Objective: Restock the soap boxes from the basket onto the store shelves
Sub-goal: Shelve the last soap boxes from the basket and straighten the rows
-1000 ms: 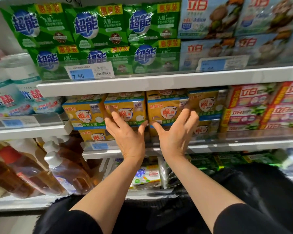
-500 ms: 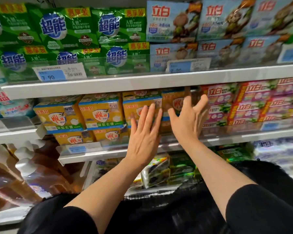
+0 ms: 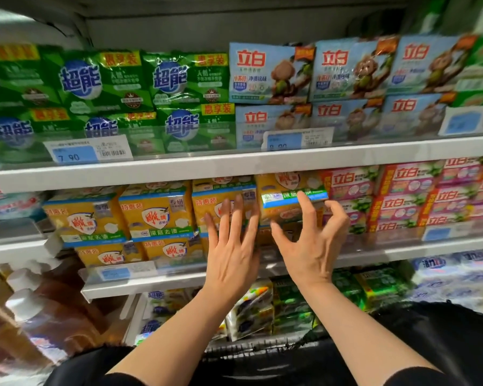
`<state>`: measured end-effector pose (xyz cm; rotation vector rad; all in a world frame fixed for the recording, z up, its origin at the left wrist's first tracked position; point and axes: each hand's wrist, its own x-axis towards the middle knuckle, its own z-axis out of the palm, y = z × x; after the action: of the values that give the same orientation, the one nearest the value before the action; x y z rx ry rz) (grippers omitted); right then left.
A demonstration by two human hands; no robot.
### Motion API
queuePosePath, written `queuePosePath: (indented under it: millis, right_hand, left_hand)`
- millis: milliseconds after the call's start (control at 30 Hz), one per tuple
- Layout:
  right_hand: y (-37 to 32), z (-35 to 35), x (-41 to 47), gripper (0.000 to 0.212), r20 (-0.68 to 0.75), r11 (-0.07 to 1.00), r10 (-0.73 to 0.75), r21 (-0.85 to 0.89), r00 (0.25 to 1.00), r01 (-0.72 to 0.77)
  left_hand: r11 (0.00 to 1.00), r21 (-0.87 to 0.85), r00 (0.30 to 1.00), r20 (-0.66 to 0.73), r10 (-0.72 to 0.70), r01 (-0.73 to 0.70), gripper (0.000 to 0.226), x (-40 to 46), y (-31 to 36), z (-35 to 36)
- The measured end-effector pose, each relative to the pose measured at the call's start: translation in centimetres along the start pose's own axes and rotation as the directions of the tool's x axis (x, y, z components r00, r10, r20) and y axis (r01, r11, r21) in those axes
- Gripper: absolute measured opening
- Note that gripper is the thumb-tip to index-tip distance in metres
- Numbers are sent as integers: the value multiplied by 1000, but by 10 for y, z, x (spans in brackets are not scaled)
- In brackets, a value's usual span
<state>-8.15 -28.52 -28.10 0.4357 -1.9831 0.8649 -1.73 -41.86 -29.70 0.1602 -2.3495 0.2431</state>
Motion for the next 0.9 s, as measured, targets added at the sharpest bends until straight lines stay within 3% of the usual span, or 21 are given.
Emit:
queuePosePath:
  millis: [167,400,500,600,900]
  right_hand:
    - [-18,4,2,78,54,976,130,171,990,-137]
    - [-42,16,13,93,3,931,296,223,955,-289]
    - [-44,17,17,100,2,917,343,214,939,-336]
    - [-43,19,19,104,13,911,370,192,929,-365]
    - [-35,21,13,88,24,949,298,101,954,-299]
  left_hand:
    - [1000,-6,1000,-12,-22,22,98,-2,1,0]
    - [998,-35,983,-174,-66,61,94,14,-14,-12]
    - [996,28,989,-125,-81,85,105,28,-32,-18]
    - [999,37,992,-128,-6,11,113,35,-45,-20]
    - [998,0,982,-176,61,-62,59,33,-59,-18]
